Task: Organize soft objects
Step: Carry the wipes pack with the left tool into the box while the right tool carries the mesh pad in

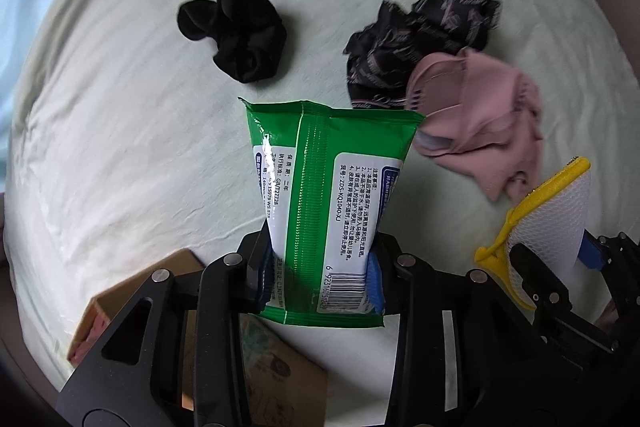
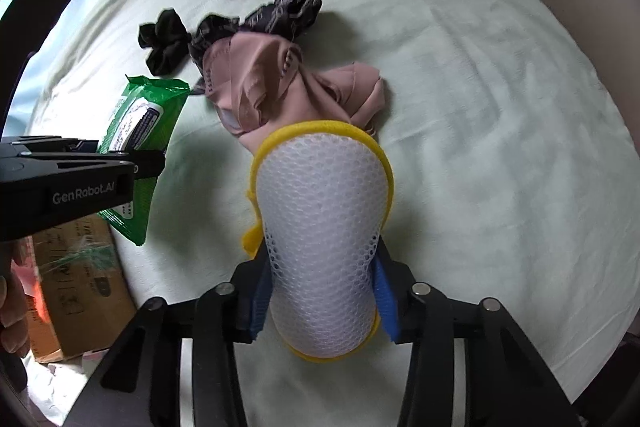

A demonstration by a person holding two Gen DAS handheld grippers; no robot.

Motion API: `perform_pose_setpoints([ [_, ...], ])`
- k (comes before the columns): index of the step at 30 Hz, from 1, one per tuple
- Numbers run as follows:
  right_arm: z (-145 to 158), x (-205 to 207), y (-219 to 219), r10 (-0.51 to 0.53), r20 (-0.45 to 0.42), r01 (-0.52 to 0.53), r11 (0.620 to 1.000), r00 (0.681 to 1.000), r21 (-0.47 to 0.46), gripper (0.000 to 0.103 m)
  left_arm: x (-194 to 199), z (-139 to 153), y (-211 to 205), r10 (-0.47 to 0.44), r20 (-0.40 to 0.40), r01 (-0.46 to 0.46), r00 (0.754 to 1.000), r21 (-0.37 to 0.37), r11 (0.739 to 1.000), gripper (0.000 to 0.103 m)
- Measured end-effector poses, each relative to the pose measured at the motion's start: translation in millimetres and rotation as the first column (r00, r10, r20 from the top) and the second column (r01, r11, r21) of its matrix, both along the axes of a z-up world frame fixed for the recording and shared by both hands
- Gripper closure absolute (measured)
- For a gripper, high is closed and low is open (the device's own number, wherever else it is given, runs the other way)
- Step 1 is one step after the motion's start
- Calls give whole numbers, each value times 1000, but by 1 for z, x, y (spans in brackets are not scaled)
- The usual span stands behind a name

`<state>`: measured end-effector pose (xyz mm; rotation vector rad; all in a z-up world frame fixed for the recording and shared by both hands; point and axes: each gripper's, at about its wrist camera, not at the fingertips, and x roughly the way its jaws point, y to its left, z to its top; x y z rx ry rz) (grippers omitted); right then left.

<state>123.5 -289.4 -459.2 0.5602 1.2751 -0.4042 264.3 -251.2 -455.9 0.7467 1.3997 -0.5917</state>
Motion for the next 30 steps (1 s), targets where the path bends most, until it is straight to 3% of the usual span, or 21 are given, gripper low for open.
perform_pose_setpoints([
  [9,56,-22,-12,4,92,-2,1000,996,-29,63,-10,55,16,38,40,-36,998,-68,997,70],
  [17,141,-27,-1,106,188,-88,991,976,-101,63,-34,128,51,164,70,-150,984,-169,974,70],
  [24,215,-18,26,291,275,-259,955,916,-148,63,-62,202,91,326,141,-279,935,-273,920,70],
  [30,258,-4,69,455,323,-426,890,830,-162,63,-75,248,157,523,149,-451,839,-348,822,70],
])
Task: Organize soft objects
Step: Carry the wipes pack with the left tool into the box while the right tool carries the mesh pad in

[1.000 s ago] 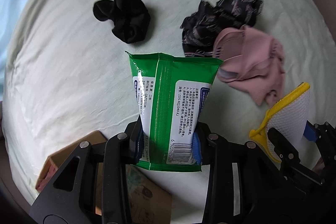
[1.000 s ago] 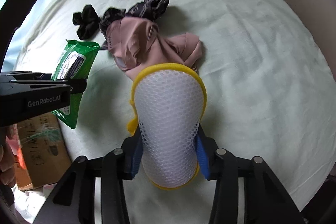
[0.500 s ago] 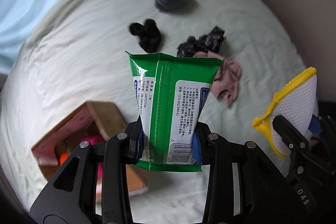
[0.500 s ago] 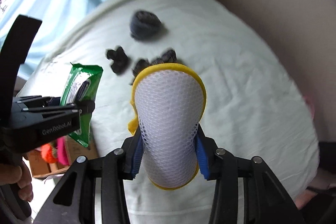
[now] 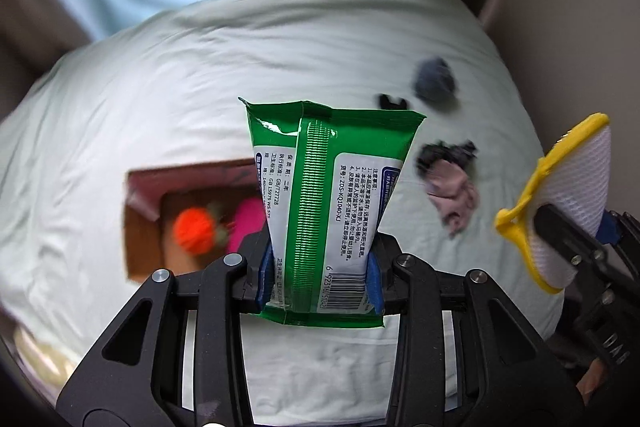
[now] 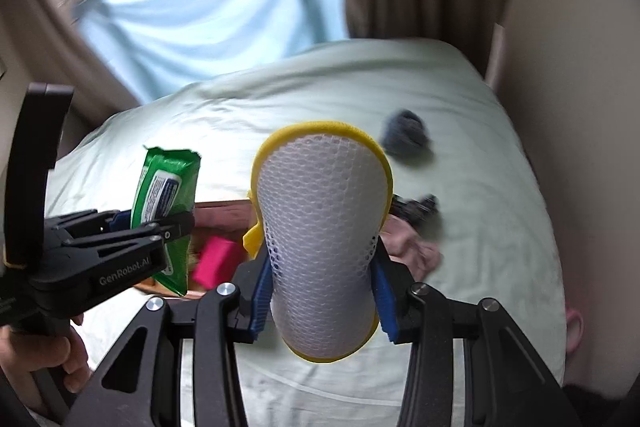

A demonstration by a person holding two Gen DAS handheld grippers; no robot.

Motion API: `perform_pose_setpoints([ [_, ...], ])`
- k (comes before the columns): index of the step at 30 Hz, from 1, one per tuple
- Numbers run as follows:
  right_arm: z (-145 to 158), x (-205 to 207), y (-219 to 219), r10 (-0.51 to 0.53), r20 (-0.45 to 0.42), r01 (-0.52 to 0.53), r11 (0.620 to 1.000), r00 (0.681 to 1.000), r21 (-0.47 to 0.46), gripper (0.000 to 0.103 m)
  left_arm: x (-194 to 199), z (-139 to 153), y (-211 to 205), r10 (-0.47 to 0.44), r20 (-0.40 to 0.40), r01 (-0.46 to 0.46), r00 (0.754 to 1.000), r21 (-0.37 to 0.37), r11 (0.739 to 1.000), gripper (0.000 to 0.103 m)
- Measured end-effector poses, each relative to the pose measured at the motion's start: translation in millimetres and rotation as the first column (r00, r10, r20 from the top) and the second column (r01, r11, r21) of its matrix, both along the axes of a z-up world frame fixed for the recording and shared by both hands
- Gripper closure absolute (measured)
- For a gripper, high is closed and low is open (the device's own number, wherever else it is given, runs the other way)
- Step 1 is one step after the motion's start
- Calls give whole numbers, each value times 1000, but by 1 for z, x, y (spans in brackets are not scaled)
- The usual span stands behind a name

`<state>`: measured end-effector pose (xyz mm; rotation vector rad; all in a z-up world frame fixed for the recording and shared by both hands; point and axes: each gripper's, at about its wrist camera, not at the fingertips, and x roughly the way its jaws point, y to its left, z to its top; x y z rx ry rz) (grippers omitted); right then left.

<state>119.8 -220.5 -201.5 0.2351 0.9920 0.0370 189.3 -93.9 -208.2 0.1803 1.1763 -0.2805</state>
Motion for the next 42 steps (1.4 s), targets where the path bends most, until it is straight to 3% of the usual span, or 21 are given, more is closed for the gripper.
perform_pose_setpoints([
  [8,6,32,75,130,-35,-128,990,991,53,63,-8,7,119,230,-1,-230,973,6,973,70],
  [12,-11,49,109,137,-82,-130,988,987,80,63,-2,-6,165,250,-17,-249,968,32,968,70],
  [19,-53,81,154,114,-191,-98,991,975,92,63,24,-55,228,253,-92,-250,963,34,968,70],
  [28,-109,118,188,63,-339,-25,993,939,116,62,62,-120,252,195,-206,-194,959,27,981,70],
  [36,-154,140,188,23,-444,63,982,896,177,59,93,-154,248,157,-259,-153,953,35,988,70],
  [38,-164,145,185,16,-466,85,977,885,195,52,97,-159,243,134,-267,-129,954,35,991,58],
  [40,-171,150,183,6,-477,108,972,879,210,28,100,-165,238,107,-286,-101,952,38,994,8],
  [42,-177,153,180,-3,-479,128,965,878,228,13,100,-171,233,85,-300,-69,950,63,996,2],
])
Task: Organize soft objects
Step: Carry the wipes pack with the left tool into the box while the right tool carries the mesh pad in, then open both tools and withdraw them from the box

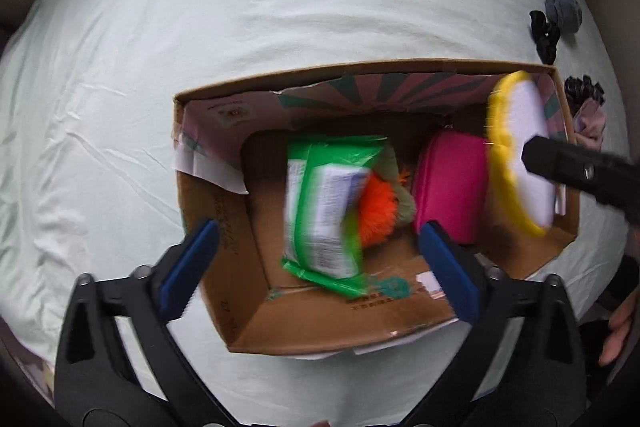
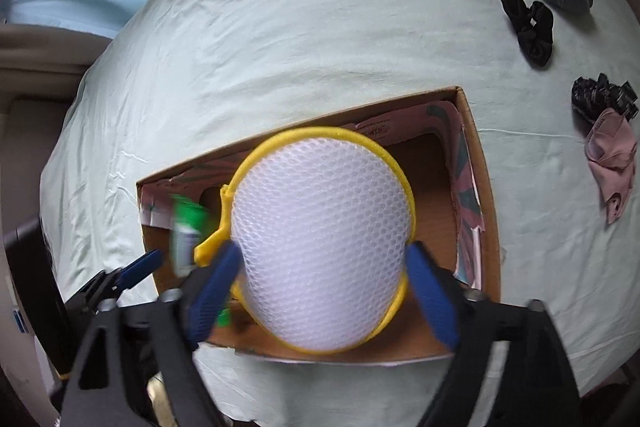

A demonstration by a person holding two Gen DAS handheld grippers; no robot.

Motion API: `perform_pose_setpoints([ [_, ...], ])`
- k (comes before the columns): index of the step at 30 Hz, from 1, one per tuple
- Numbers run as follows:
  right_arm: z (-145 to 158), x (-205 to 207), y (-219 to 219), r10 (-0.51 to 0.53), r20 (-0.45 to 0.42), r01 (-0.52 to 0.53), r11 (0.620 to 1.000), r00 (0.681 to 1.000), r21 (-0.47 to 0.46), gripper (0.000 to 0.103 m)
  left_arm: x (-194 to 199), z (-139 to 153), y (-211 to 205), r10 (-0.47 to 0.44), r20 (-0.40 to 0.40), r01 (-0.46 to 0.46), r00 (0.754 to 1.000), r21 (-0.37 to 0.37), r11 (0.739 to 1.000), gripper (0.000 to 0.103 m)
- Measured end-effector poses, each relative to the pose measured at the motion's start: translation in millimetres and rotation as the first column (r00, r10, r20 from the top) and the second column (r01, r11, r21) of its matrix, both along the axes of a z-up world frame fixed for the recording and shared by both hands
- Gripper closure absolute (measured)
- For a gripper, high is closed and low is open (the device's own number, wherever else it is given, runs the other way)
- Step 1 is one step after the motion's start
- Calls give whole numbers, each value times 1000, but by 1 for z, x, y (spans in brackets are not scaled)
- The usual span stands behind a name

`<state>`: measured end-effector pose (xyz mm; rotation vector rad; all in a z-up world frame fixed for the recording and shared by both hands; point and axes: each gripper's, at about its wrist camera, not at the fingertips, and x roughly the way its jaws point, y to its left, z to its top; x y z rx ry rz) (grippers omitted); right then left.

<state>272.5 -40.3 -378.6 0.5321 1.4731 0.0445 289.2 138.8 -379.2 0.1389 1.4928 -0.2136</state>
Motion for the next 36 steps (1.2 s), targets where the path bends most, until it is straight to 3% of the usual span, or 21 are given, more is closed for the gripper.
perform_pose_setpoints([
  [3,-4,2,-5,-13,3,13,1000,1000,-18,13,-6,1,-3,-45,44,43,998,46,998,2],
  [5,-4,1,-5,-3,9,3,1000,1000,-28,13,-10,-1,-3,-58,28,57,998,38,998,2],
  [16,10,-6,1,42,55,-40,998,998,-48,13,-16,14,18,4,37,-4,999,13,1000,2],
  [28,64,-38,17,91,154,-82,994,984,-69,13,-44,64,42,61,118,-58,991,-31,998,2],
  [36,120,-74,24,151,256,-114,982,955,-152,13,-80,110,46,83,190,-74,978,-54,996,2],
])
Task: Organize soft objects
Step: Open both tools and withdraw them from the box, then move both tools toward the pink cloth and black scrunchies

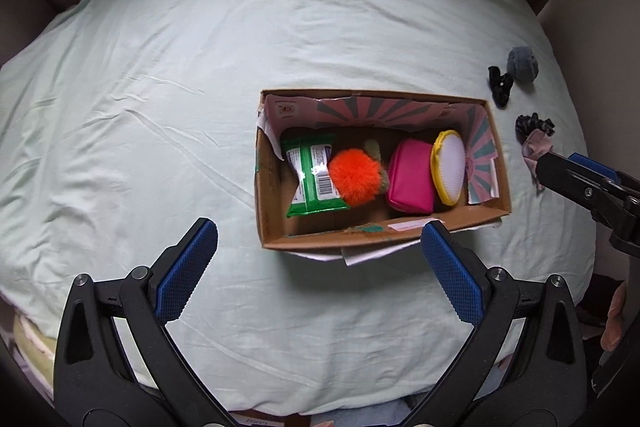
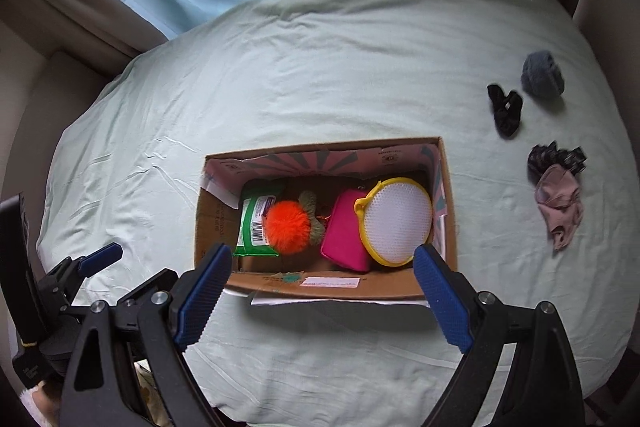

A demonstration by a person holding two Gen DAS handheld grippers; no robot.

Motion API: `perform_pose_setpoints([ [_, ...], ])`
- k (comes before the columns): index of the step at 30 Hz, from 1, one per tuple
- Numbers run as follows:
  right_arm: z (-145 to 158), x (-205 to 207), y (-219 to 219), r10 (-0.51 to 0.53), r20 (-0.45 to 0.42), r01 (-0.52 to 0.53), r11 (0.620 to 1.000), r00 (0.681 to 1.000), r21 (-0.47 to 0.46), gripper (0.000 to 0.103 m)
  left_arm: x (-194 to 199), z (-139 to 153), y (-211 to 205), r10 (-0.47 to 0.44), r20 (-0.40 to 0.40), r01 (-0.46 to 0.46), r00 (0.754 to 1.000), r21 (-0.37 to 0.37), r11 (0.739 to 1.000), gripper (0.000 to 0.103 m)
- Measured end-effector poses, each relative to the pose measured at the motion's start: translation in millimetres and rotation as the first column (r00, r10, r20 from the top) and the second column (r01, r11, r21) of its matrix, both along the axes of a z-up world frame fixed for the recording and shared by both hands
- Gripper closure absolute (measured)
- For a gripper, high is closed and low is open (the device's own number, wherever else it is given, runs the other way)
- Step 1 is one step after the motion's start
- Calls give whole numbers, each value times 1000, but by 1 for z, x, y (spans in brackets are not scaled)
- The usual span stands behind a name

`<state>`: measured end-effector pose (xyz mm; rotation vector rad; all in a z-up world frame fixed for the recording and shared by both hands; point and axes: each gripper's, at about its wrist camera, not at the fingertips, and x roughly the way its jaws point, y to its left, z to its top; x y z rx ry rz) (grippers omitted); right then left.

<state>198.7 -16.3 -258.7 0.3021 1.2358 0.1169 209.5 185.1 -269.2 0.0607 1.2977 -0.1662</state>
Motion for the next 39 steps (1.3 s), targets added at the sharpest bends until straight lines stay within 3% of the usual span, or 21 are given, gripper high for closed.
perform_pose_setpoints([
  [8,63,-52,-21,-24,157,39,995,987,-96,13,-40,50,-6,11,83,-8,997,-37,999,2],
  [15,106,-100,-71,-70,256,108,985,964,-135,13,-76,96,-32,8,173,6,985,-80,997,2],
  [19,121,-117,-111,-95,275,138,981,957,-140,13,-92,114,-54,5,186,19,983,-126,992,2],
  [29,130,-122,-224,-102,236,125,988,966,-86,13,-102,136,-151,-9,225,36,974,-116,993,2],
  [39,98,-71,-328,-51,143,48,999,988,24,13,-83,102,-279,-75,164,92,984,-100,991,2],
])
